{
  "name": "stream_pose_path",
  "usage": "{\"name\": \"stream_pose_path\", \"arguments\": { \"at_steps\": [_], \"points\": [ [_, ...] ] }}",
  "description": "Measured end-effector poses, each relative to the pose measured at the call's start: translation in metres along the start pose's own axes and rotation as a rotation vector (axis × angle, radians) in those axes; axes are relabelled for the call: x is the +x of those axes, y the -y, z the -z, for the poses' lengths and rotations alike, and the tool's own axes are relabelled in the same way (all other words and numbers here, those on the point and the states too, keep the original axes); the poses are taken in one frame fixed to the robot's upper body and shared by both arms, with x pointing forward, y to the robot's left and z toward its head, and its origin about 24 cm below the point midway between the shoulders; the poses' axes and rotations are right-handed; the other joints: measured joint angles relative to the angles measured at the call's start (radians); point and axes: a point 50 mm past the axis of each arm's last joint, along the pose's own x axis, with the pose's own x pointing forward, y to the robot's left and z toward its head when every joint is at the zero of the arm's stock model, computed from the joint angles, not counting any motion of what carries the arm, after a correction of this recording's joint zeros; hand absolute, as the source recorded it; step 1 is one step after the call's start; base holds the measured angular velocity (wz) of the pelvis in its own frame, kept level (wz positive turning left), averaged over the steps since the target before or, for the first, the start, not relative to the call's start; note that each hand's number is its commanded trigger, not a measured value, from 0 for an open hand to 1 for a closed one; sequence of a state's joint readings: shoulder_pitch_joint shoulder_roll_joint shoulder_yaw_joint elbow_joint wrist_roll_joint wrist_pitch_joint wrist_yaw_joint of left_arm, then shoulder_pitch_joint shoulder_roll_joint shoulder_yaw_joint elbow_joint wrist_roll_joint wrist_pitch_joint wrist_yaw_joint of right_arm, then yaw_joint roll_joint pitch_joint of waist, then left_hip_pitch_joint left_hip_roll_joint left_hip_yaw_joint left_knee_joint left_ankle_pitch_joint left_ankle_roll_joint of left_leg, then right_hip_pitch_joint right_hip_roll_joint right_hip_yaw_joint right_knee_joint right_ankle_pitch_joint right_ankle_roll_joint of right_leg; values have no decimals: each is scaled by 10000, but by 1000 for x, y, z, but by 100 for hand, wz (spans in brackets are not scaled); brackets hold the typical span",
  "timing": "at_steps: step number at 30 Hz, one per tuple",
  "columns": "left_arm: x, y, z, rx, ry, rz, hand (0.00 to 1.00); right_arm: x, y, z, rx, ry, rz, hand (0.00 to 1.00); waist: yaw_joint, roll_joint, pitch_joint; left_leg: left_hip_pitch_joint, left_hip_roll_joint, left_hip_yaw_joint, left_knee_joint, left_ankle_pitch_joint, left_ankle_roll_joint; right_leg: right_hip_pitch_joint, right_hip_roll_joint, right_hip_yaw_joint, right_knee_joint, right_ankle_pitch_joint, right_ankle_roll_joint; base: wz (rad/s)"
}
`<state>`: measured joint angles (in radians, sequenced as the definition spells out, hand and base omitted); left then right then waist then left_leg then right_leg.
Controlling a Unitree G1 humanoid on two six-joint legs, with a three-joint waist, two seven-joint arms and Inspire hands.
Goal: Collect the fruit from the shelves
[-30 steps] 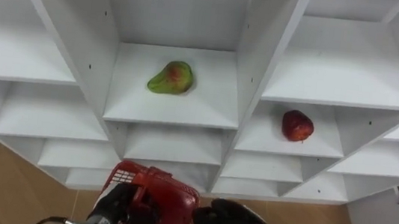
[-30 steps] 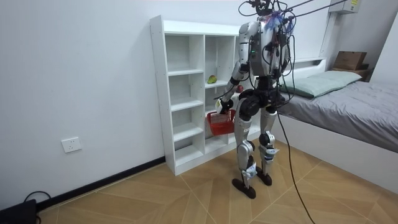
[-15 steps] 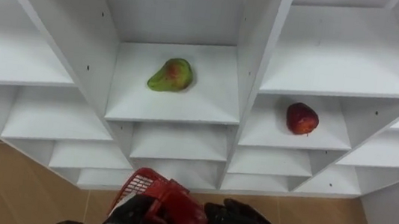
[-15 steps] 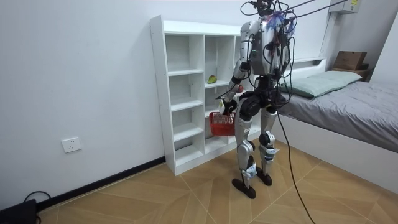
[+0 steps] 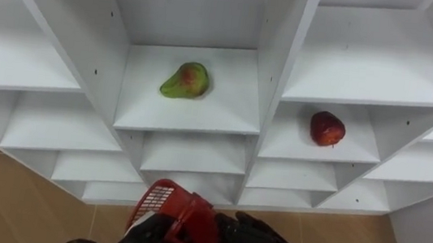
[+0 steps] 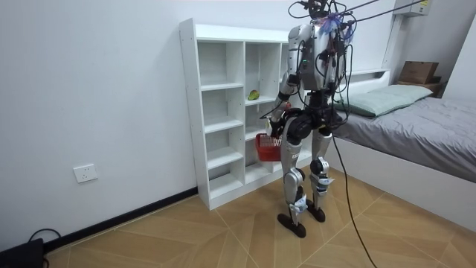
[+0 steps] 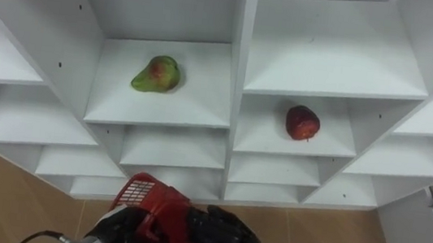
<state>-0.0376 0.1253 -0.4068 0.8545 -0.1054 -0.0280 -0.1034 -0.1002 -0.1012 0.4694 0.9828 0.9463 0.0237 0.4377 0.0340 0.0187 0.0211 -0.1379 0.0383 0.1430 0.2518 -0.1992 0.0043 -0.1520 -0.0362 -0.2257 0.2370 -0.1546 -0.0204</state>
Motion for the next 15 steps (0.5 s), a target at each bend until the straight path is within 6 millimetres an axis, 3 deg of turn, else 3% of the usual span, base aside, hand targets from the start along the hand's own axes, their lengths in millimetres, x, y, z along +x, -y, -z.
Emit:
{"name": "stream_pose_path", "arguments": {
  "at_steps": [15],
  "points": [
    [2,6,-2,-80,20,142,100,2,2,7,309,-233,337,100,16,-18,30,-2,1,0,12,0,0,-9,10,12,-6,-1,-1,0]
  ]
}}
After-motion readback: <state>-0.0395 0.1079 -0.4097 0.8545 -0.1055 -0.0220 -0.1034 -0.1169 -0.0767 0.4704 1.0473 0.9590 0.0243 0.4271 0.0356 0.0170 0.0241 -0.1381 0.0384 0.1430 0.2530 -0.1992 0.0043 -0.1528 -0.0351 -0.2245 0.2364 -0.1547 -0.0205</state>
